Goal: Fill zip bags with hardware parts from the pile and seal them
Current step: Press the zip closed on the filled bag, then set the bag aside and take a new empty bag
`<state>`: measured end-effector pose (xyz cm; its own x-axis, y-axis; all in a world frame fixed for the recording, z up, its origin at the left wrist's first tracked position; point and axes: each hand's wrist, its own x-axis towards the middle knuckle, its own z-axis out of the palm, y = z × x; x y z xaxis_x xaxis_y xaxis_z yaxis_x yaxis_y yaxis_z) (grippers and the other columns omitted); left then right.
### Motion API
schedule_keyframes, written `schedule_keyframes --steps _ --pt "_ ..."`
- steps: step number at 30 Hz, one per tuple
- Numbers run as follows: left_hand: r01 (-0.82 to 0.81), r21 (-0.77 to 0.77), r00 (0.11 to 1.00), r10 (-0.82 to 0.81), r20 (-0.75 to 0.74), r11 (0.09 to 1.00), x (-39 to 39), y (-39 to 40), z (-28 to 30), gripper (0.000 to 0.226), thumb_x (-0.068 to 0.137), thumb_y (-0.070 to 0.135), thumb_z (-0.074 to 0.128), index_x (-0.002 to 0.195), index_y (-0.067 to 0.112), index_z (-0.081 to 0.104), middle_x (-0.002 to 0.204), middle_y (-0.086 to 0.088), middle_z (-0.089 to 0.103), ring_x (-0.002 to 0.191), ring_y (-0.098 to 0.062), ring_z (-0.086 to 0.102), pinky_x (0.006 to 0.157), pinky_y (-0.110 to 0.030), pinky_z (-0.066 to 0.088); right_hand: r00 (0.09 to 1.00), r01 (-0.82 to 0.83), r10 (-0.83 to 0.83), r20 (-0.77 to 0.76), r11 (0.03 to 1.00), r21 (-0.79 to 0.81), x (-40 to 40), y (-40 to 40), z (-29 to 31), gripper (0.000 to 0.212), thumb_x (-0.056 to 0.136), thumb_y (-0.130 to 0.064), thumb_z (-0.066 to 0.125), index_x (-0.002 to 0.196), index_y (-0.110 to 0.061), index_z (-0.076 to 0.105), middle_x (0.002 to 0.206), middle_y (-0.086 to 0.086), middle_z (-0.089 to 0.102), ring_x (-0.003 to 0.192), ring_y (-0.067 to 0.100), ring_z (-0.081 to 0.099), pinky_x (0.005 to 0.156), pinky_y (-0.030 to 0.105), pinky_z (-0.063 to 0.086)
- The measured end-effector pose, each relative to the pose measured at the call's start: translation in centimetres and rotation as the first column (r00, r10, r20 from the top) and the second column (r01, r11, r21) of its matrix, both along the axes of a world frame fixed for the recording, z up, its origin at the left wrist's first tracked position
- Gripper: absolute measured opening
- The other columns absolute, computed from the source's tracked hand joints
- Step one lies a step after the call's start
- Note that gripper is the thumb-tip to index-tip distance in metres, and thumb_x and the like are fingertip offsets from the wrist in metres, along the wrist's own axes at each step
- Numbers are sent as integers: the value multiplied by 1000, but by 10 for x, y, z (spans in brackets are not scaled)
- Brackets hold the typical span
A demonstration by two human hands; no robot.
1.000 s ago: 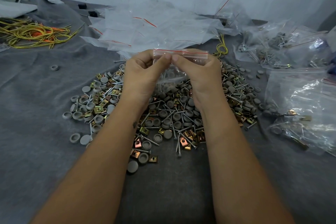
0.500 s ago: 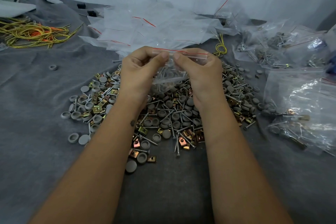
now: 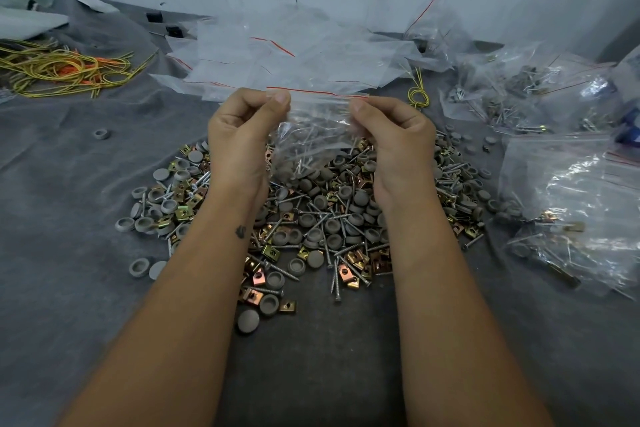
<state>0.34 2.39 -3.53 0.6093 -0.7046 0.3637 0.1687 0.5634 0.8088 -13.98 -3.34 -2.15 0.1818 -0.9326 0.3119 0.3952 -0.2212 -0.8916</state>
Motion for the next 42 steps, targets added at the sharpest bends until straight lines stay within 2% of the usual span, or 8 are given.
schedule_keyframes --steps 11,15,19,24,29,32,38,42 --pt "26 -48 988 -33 -148 999 4 11 7 19 85 11 65 70 18 74 80 1 73 79 -11 65 77 -27 52 954 -238 219 -206 969 -68 5 4 -2 18 77 -16 78 93 -21 73 91 -5 75 87 9 69 75 18 53" --pt "23 99 1000 -22 -16 995 -4 19 13 30 78 27 69 107 19 67 96 1 74 96 -16 66 98 -40 50 956 -73 35 -292 990 -118 13 11 1 12 82 -5 73 86 -16 74 85 3 75 83 15 70 74 22 56" --pt "181 287 930 -258 261 941 -24 19 23 58 84 23 72 137 21 49 116 5 71 107 -6 66 84 -16 52 996 47 -54 -78 996 -79 -4 13 25 9 90 -7 66 87 -15 69 75 -5 73 72 10 68 63 22 54" --pt "169 379 856 -326 401 910 -80 -1 38 19 88 6 69 103 15 66 96 -14 72 78 -18 72 70 -25 59 938 345 -344 -40 939 15 -54 8 46 16 90 -9 66 77 -18 67 67 -7 67 65 10 61 64 32 55" --pt "299 429 818 -460 344 852 -153 -20 35 20 89 11 70 108 11 64 93 -10 70 73 -13 70 67 -29 60 732 669 -646 -216 742 51 -129 -1 45 15 86 -12 65 74 -21 64 68 -4 68 56 7 61 58 29 52" --pt "303 469 764 -506 401 830 -184 -25 24 41 89 12 70 129 9 58 103 -6 70 88 -13 70 84 -27 58 598 720 -654 -464 692 -49 -161 -6 39 10 83 -18 61 93 -17 64 90 7 69 82 26 67 72 40 53" --pt "266 515 672 -540 507 815 -188 -23 10 54 94 3 57 145 15 46 134 1 61 124 -12 56 107 -26 40 -40 698 -587 -809 562 -443 -164 -2 35 63 79 -26 62 138 -13 42 137 17 48 126 38 41 104 50 29" --pt "166 461 672 -442 594 872 -158 -22 20 39 94 -3 46 126 9 64 112 -3 71 100 -4 64 90 -23 50 58 524 -733 -678 600 -604 -109 1 34 53 85 -29 59 136 -24 49 140 6 44 133 28 32 108 48 21"
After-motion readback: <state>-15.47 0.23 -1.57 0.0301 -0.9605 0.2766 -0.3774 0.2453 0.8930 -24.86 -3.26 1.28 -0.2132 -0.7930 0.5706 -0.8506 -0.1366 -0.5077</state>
